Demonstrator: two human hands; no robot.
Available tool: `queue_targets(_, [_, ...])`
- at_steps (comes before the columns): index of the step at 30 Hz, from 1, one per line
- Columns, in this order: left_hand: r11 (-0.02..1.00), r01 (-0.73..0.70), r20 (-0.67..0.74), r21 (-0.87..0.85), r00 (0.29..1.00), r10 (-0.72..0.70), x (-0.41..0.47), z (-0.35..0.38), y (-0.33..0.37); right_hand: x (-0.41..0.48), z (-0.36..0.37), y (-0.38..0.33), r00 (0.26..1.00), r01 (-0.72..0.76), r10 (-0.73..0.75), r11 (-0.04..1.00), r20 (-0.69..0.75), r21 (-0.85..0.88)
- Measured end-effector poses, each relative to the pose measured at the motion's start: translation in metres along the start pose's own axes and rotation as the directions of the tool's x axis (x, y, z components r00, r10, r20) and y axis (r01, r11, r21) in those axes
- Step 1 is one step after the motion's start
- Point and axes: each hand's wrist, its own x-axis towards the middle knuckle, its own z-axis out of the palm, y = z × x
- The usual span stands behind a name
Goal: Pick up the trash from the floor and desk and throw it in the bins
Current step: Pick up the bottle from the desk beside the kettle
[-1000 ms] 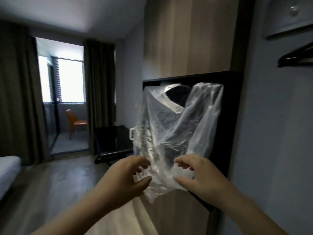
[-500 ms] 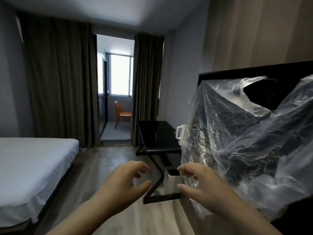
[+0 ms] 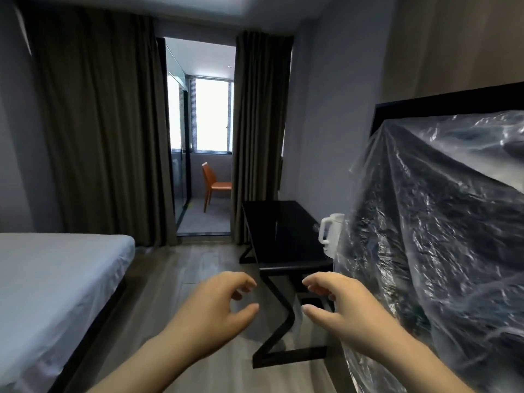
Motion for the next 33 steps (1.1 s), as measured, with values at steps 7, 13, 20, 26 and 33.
queue_targets(7, [1.000, -0.030, 0.016, -0.006, 0.999, 0.030, 0.116, 0.009, -0.097, 0.120, 0.053, 0.036, 0.997, -0.082, 0.082, 0.997, -0.008, 0.014])
queue_targets(13, [0.997, -0.065, 0.065, -0.051, 0.996, 0.068, 0.221, 0.005, -0.169, 0.220, 0.086, 0.058, 0.980, -0.199, 0.200, 0.979, -0.017, 0.045])
queue_targets(20, [0.990, -0.073, 0.150, -0.122, 0.984, 0.091, 0.325, 0.044, -0.224, 0.306, 0.121, 0.112, 0.956, -0.293, 0.292, 0.956, 0.022, 0.016])
queue_targets(26, [0.990, -0.090, 0.145, -0.111, 0.984, 0.106, 0.428, 0.081, -0.259, 0.390, 0.136, 0.183, 0.949, -0.314, 0.315, 0.948, -0.010, 0.053])
queue_targets(33, [0.992, -0.084, 0.179, -0.093, 0.979, 0.100, 0.557, 0.122, -0.286, 0.495, 0.142, 0.273, 0.942, -0.335, 0.336, 0.937, 0.008, 0.096])
